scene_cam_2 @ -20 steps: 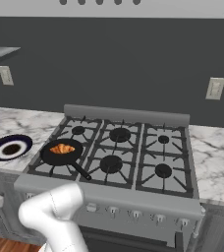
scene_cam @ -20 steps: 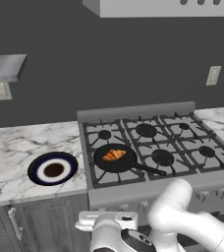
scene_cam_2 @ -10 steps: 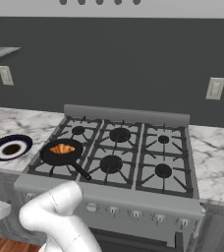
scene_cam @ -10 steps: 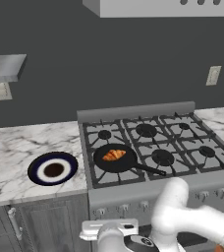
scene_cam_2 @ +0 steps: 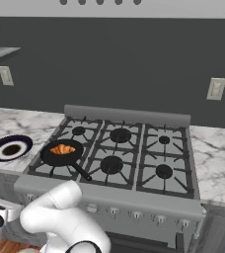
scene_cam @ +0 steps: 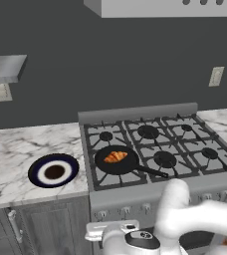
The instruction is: Pick the croissant and place it on the pan. Then turn on the stove to warm the croissant.
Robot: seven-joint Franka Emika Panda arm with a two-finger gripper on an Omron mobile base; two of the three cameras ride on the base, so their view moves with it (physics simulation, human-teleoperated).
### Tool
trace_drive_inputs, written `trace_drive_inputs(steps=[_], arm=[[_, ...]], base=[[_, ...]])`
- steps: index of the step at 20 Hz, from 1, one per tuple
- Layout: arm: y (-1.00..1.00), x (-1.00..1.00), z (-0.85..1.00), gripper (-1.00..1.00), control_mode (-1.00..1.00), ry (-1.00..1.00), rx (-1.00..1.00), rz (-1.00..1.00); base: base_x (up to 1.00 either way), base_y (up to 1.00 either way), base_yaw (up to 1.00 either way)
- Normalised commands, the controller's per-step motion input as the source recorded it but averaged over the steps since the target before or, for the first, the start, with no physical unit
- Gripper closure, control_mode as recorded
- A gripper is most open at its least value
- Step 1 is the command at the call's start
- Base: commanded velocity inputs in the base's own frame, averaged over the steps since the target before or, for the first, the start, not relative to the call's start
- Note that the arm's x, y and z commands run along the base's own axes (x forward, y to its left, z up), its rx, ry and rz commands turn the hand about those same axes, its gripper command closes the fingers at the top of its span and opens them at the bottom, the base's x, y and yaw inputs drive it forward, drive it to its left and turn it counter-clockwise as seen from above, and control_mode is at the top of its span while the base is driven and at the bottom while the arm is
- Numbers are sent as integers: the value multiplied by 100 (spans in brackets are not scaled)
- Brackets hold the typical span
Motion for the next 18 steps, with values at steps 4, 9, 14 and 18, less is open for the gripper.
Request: trace_drive_inputs(steps=[4, 9, 14, 18], arm=[[0, 23, -48, -100, -100, 0, -4, 0], [2, 25, -41, -100, -100, 0, -5, 0], [6, 26, -29, -100, -100, 0, -5, 0], [0, 29, -12, -100, -100, -3, -1, 0]], base=[[0, 0, 0], [0, 0, 0], [0, 0, 0], [0, 0, 0]])
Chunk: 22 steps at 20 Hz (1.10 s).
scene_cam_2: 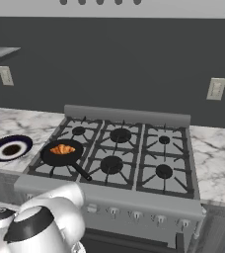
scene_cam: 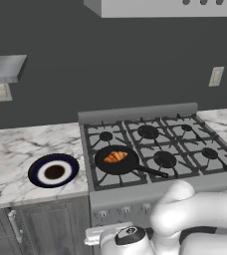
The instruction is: Pick the croissant and place it on the pan. Then turn on the stove to warm the croissant.
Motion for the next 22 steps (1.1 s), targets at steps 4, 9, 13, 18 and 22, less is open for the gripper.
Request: trace_drive_inputs(steps=[4, 9, 13, 18, 22], arm=[[0, 16, -14, -100, -100, -5, -1, 0], [0, 18, -7, -100, -100, -8, 0, 0], [0, 30, -5, -100, -100, -6, 0, 0], [0, 25, -14, -100, -100, -2, 0, 0], [0, 21, -21, -100, -100, 0, 0, 0]], base=[[0, 0, 0], [0, 0, 0], [0, 0, 0], [0, 0, 0], [0, 0, 0]])
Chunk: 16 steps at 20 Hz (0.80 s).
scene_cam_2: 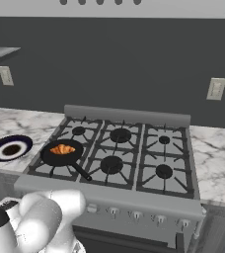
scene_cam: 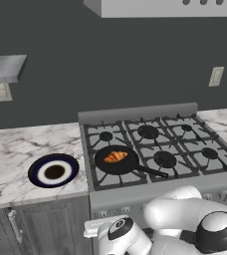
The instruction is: Pick the croissant and place it on the pan. Then turn on the stove to warm the croissant.
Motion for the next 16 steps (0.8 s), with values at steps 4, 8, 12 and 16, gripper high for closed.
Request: trace_drive_inputs(steps=[4, 8, 12, 16], arm=[[0, 29, -24, -100, -100, 0, 0, 0], [0, 30, -30, -100, -100, 0, 0, 0], [0, 28, -32, 100, -100, 0, -1, 0], [0, 24, -22, 100, -100, 0, -1, 0]], base=[[0, 0, 0], [0, 0, 0], [0, 0, 0], [0, 0, 0]])
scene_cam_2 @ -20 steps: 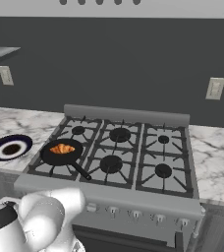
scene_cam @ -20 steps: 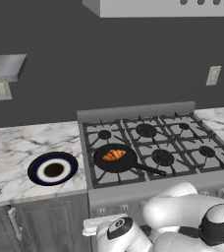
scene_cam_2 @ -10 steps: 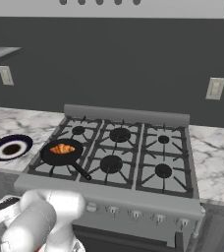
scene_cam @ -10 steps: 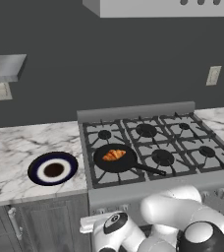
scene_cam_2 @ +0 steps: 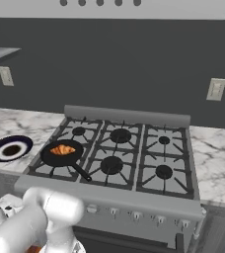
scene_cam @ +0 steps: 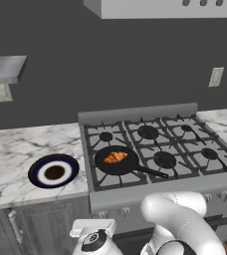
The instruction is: Pick the croissant and place it on the pan. Then turn on the stove to warm the croissant.
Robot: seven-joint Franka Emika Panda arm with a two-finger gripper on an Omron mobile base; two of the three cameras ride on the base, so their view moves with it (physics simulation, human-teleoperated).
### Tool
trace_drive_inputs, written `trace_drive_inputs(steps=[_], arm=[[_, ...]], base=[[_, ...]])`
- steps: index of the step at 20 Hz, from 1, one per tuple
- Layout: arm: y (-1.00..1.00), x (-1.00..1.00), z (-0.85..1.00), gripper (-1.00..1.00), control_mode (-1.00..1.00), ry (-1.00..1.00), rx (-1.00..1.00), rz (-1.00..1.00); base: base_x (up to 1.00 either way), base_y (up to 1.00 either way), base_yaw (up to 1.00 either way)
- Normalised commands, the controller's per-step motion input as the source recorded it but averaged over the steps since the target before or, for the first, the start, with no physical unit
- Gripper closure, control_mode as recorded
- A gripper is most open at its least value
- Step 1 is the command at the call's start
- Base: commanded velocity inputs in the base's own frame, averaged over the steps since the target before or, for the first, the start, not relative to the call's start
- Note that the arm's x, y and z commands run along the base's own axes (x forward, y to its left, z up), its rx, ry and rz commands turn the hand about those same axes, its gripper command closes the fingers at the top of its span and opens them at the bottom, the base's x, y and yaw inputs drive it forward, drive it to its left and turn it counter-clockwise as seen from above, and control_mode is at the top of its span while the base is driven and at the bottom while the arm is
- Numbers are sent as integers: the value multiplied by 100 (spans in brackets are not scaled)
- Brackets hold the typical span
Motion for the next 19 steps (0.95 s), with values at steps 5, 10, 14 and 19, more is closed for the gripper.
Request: trace_drive_inputs(steps=[5, 10, 14, 19], arm=[[-1, 21, -19, 100, -100, 0, -2, 0], [-11, 45, -9, 100, -100, 8, -8, 0], [-21, 71, -10, 100, -100, 45, -23, 4], [-33, 66, -39, 100, -100, 65, -32, 15]], base=[[0, 0, 0], [0, 0, 0], [0, 0, 0], [0, 0, 0]])
